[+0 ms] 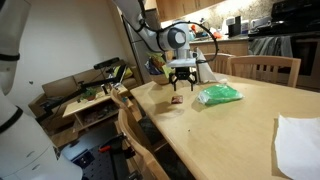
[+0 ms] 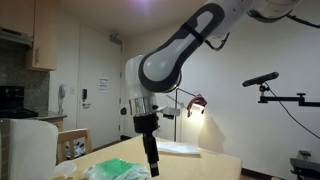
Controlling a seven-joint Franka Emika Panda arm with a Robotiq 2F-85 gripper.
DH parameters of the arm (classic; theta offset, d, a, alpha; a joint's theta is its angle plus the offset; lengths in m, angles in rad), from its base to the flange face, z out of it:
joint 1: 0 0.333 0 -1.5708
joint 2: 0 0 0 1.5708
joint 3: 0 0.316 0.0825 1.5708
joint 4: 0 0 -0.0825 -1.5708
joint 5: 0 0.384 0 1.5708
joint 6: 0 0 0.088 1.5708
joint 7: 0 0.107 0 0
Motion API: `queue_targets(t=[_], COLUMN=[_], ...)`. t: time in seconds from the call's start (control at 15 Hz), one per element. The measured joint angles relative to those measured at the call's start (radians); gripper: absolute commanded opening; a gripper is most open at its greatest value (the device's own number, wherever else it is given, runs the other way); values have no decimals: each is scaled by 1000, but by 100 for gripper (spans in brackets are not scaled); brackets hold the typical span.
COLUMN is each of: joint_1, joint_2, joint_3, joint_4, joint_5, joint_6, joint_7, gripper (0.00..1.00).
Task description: Place the green plastic upright on the left side of the table
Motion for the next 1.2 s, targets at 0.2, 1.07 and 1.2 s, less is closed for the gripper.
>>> queue_targets(t=[0.2,1.07,1.2], joint_1=[-5,44,52], joint_2=[40,101,115], joint_3=[4,-5,-5], joint_4=[33,60,72], joint_5=[0,-220,-262], joint_6=[0,81,107], joint_7=[-13,-16,-24], gripper=[100,100,100])
